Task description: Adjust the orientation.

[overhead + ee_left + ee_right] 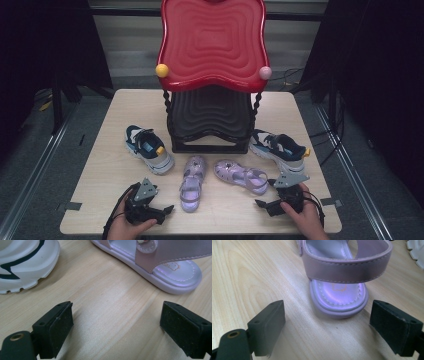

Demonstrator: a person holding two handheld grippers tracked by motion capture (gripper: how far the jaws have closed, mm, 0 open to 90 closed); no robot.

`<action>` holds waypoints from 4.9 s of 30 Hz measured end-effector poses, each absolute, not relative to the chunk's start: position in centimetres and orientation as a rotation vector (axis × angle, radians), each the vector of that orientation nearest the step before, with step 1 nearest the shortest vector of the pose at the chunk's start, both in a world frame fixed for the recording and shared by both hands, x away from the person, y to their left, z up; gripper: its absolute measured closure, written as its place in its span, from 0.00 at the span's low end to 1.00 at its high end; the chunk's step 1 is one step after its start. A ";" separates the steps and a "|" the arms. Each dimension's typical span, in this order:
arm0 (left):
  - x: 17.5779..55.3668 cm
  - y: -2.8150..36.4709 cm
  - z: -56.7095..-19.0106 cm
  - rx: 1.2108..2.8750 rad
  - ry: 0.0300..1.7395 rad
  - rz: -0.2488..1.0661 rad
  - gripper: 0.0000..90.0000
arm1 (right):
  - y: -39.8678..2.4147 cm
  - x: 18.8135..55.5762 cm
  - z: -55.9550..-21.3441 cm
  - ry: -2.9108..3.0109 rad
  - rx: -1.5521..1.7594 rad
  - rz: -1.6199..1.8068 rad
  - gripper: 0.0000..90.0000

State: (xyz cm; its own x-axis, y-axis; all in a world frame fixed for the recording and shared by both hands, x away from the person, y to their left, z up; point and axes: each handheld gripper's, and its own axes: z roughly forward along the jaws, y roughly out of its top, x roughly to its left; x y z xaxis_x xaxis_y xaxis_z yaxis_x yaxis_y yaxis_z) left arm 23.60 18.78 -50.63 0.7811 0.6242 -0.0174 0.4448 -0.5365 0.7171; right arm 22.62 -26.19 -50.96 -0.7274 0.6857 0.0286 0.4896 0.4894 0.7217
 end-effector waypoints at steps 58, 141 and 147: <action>22.8 11.8 -50.6 2.228 0.759 0.246 0.07 | -26.2 22.6 -51.0 2.474 0.997 1.073 0.14; 23.6 14.2 -50.4 2.083 0.949 0.362 0.22 | -26.3 22.5 -51.0 2.482 0.985 1.077 0.14; 23.7 13.8 -50.4 2.089 0.953 0.388 0.23 | -26.3 22.5 -51.0 2.483 0.984 1.078 0.14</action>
